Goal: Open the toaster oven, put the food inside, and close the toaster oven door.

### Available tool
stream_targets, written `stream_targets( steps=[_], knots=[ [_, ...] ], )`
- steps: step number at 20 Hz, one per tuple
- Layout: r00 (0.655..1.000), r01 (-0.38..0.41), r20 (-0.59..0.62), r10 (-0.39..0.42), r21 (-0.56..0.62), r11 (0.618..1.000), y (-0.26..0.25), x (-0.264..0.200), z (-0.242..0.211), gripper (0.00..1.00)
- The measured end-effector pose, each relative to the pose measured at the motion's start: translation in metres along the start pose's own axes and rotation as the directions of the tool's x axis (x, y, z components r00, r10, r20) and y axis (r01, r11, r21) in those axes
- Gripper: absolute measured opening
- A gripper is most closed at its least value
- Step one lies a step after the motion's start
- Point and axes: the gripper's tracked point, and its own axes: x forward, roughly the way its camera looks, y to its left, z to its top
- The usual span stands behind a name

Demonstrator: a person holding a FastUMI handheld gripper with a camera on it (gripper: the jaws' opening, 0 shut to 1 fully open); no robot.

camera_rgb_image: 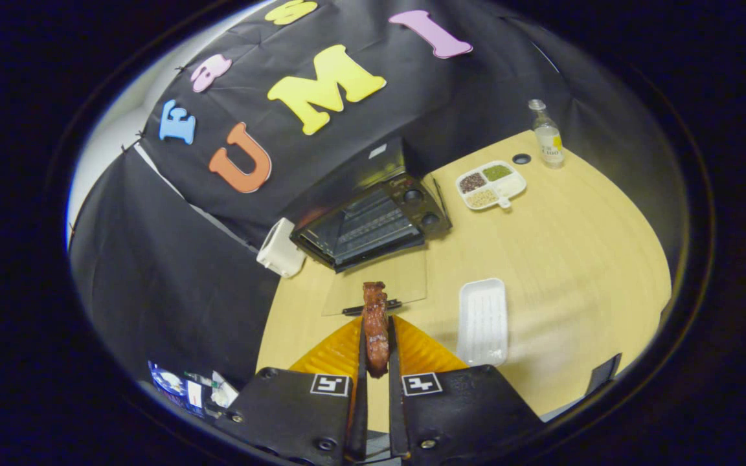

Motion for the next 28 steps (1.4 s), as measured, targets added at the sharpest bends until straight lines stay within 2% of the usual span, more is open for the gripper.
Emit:
stream_targets(
  steps=[3, 6, 11, 16, 20, 25, 28],
  knots=[
    [0.998, -0.028, 0.052, 0.026, 0.043, 0.999, 0.031, 0.021, -0.003, 0.17],
    [0.994, -0.055, 0.101, 0.041, 0.135, 0.989, 0.051, 0.054, 0.004, 0.17],
    [0.974, -0.108, 0.218, 0.052, 0.254, 0.961, 0.064, 0.123, 0.029, 0.16],
    [0.957, -0.125, 0.291, 0.023, 0.336, 0.934, 0.059, 0.202, 0.049, 0.16],
    [0.947, -0.122, 0.321, -0.004, 0.373, 0.92, 0.054, 0.265, 0.068, 0.17],
    [0.928, -0.039, 0.352, -0.119, 0.41, 0.911, 0.022, 0.315, 0.091, 0.17],
    [0.918, -0.016, 0.368, -0.149, 0.409, 0.912, 0.015, 0.336, 0.099, 0.17]
  ],
)
